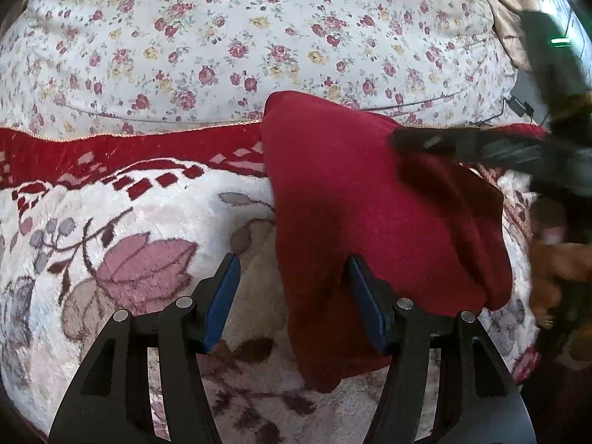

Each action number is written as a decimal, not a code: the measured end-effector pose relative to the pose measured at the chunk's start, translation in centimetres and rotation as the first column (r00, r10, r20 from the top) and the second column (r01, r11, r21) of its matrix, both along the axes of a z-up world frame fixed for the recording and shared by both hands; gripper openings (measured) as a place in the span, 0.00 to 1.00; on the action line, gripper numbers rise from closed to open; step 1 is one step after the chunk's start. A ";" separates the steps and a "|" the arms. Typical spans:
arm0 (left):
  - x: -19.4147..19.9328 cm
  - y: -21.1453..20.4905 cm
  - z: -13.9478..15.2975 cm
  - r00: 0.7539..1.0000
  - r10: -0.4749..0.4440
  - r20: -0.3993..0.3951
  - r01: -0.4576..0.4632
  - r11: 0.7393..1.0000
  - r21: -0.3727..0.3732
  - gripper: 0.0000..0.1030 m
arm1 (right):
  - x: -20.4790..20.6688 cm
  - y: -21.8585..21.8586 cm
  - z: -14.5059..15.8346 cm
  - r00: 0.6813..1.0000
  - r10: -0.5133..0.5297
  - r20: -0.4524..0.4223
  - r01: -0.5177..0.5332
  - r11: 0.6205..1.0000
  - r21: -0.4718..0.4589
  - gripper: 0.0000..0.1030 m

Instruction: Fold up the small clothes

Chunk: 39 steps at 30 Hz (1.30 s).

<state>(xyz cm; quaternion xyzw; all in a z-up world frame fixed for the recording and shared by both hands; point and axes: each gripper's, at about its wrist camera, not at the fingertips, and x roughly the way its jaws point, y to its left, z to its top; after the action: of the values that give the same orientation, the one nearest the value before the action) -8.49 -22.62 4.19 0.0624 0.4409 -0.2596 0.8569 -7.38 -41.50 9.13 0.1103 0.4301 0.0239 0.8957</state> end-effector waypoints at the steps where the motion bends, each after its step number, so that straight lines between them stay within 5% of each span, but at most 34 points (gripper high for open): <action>1: 0.0 0.0 0.0 1.000 -0.004 0.002 0.004 1.000 0.002 0.59 | 0.6 0.2 -1.1 1.000 0.003 -0.024 -0.004 1.000 -0.013 0.44; 4: 0.1 -0.1 -0.1 1.000 -0.013 -0.002 0.013 1.000 -0.004 0.59 | 1.9 -0.6 -4.2 0.998 -0.027 -0.058 0.023 0.997 -0.069 0.43; 7: 0.1 -0.2 -0.1 1.000 -0.015 0.001 0.015 1.000 0.000 0.59 | 1.3 -2.5 -5.4 0.997 -0.069 -0.017 0.069 0.998 -0.017 0.43; 13: -0.2 -0.2 -0.1 1.000 -0.004 0.014 0.004 1.000 0.016 0.59 | -0.7 -4.1 -3.7 0.992 -0.112 -0.053 0.114 0.993 0.032 0.43; 19: -0.3 -0.2 -0.1 1.000 0.010 0.017 -0.010 1.000 0.020 0.59 | -5.2 -0.7 -0.9 1.000 -0.007 0.004 0.007 1.000 -0.012 0.43; 24: -0.7 -0.2 -0.3 1.000 0.000 0.015 -0.001 1.000 0.021 0.59 | -6.5 -0.4 -3.4 0.999 0.003 -0.053 -0.009 0.994 -0.105 0.43; 27: -1.1 -0.3 -0.3 1.000 -0.003 0.028 0.002 1.000 0.031 0.59 | -7.8 -2.3 -4.5 0.995 -0.040 -0.088 0.039 0.999 -0.007 0.43; 39: -1.3 -0.2 -0.3 0.999 0.007 0.034 -0.008 0.999 0.035 0.59 | -8.9 0.3 1.6 0.995 -0.061 0.076 0.062 0.998 -0.001 0.43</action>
<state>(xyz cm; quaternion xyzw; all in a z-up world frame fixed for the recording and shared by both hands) -9.77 -22.82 3.90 0.0803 0.4309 -0.2474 0.8641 -16.28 -41.24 10.75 0.1209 0.3923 -0.0003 0.9119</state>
